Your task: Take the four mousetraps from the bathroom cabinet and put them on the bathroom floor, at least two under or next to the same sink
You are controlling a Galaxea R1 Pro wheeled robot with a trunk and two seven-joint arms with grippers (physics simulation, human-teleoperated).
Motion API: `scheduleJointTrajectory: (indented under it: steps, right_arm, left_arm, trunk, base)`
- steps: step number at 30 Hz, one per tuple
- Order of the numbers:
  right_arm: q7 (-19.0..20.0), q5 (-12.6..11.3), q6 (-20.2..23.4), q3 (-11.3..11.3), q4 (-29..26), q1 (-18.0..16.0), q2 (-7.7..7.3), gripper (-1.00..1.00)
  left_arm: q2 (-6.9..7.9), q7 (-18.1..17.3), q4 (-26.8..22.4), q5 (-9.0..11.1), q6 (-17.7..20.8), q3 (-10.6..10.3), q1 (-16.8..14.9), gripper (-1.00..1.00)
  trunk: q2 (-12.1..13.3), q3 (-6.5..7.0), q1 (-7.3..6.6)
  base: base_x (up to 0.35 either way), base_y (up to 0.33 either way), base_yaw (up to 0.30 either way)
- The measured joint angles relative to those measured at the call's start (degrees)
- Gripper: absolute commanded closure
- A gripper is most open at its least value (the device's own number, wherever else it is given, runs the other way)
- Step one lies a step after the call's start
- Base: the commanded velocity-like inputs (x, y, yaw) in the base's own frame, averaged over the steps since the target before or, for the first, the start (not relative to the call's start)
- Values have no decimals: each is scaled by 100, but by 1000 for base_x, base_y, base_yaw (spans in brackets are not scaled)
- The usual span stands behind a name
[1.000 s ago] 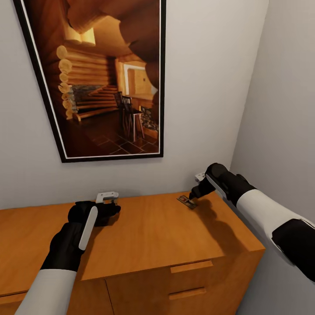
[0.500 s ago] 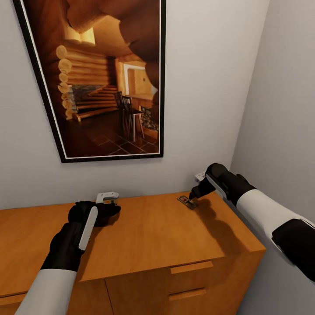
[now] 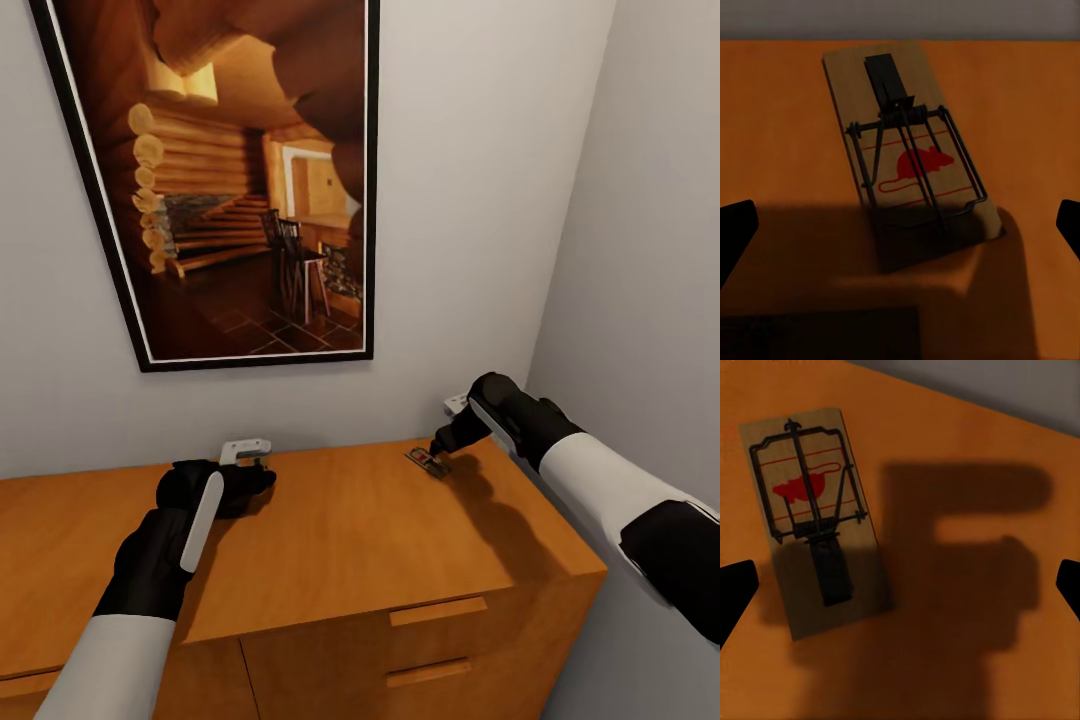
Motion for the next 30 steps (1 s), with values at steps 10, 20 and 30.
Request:
scheduleJointTrajectory:
  steps: [10,20,30]
  right_arm:
    - [282,3,0,-9,0,0,-2,-100]
    - [392,20,0,-12,-1,0,-4,-100]
    - [398,21,0,-27,-1,0,-5,-100]
  left_arm:
    - [0,-1,5,0,0,3,0,-100]
    - [0,0,8,0,0,0,0,-100]
    - [0,1,6,0,0,0,0,-100]
  trunk:
    - [0,0,0]
    - [0,0,0]
    - [0,0,0]
  base:
    - [0,0,0]
    - [0,0,0]
    - [0,0,0]
